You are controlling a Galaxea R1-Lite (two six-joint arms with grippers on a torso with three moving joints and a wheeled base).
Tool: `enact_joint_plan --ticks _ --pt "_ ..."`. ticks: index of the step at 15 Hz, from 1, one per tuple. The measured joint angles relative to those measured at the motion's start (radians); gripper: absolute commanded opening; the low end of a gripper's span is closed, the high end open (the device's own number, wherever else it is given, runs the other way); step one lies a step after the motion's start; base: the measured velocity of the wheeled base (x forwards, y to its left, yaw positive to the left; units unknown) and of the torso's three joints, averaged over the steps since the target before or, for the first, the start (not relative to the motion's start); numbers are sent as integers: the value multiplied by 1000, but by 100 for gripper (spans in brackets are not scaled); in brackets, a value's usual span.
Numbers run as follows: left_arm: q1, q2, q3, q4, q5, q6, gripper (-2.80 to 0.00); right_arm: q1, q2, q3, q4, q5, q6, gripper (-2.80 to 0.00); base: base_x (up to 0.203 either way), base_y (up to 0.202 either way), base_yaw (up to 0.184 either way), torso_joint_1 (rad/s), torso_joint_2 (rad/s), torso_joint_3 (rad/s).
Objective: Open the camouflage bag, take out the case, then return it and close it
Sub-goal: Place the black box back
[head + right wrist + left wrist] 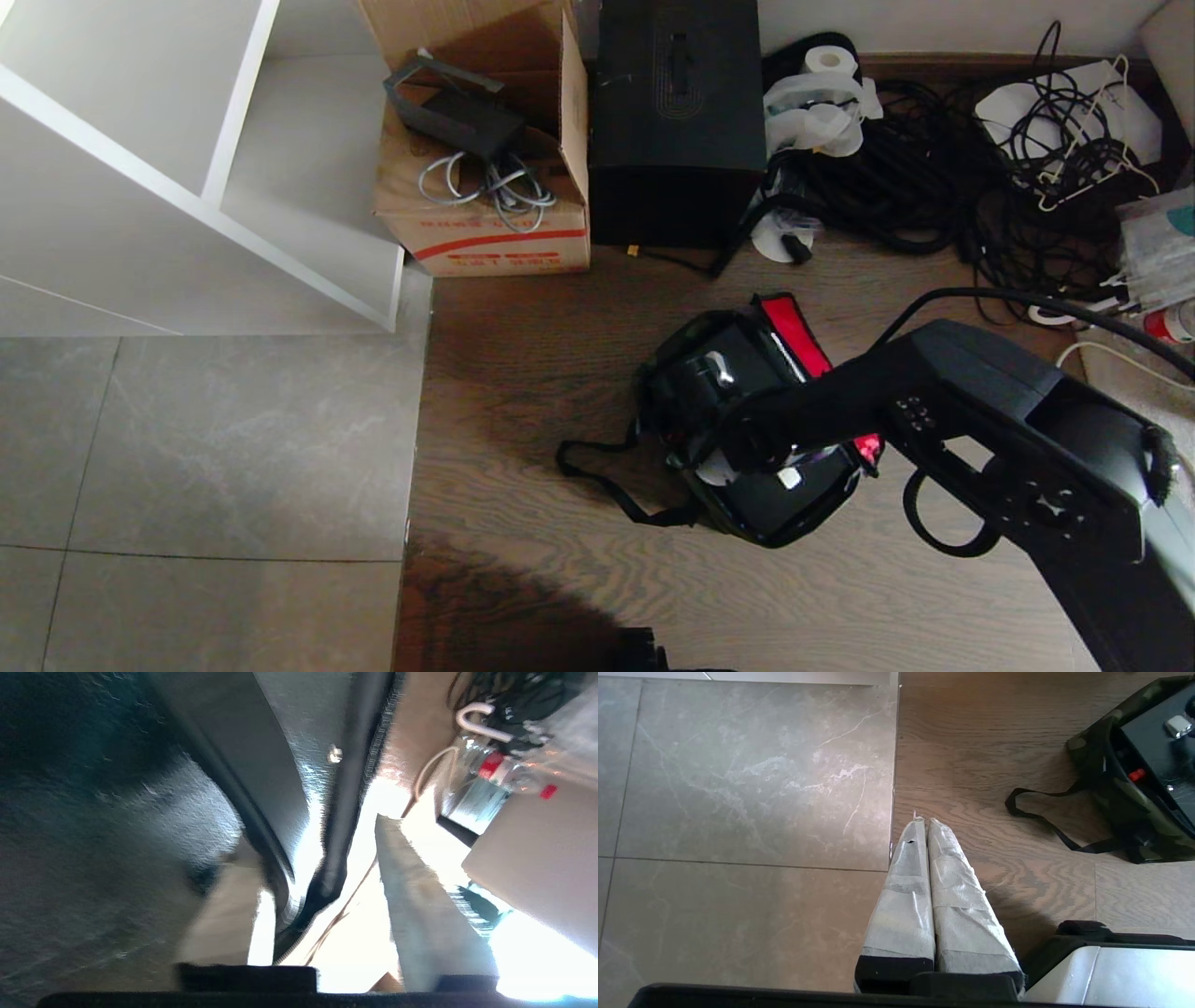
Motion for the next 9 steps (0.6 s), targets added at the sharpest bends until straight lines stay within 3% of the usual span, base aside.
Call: enact_joint_plan --ticks 4,7,8,9 --pt "0 0 0 0 0 0 -280 45 -79 137 11 45 12 0 0 0 0 0 0 0" --pt "0 0 0 0 0 0 -280 110 -188 240 8 121 14 0 0 0 0 0 0 0" --pt "0 0 0 0 0 0 -280 119 -222 260 4 128 14 -280 0 0 0 0 0 0" --pt "0 0 0 0 0 0 -280 126 -256 283 2 139 14 -280 0 0 0 0 0 0"
